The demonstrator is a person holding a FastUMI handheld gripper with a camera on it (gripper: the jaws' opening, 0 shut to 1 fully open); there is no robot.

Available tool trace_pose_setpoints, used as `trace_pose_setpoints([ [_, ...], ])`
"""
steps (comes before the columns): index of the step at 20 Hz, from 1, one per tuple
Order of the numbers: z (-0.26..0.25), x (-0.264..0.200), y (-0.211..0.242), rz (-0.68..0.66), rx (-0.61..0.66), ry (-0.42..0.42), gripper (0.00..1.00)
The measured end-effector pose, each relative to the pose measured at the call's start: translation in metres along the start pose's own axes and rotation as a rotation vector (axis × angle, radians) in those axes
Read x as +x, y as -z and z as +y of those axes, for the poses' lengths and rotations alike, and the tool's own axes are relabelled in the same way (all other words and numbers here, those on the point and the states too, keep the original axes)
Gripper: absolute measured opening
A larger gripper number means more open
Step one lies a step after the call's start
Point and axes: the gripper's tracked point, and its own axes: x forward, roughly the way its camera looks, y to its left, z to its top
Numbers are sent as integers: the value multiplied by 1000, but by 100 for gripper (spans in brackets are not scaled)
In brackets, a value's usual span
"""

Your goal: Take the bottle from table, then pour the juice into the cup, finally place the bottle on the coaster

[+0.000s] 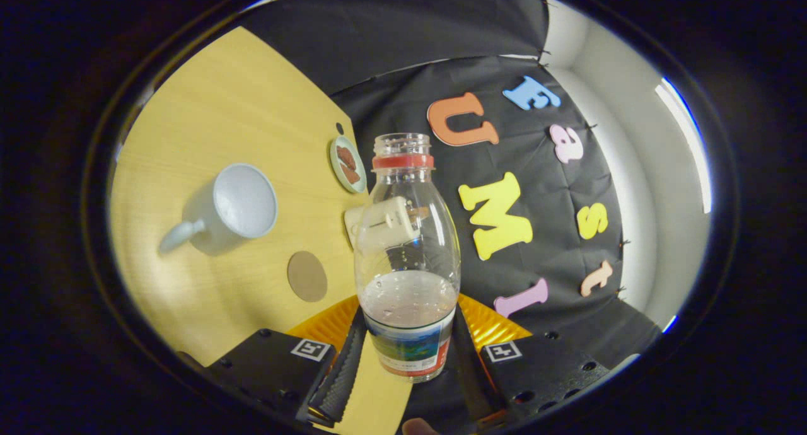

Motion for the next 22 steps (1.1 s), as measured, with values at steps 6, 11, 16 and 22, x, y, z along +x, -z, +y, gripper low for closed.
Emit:
trace_pose_setpoints([
  [6,-24,-14,-17,-66,412,-44,74],
  [11,-55,-10,-23,-122,759,-74,74],
  [16,-85,12,-35,-183,1044,-93,74],
  [22,-83,59,-50,-222,1142,-93,74],
])
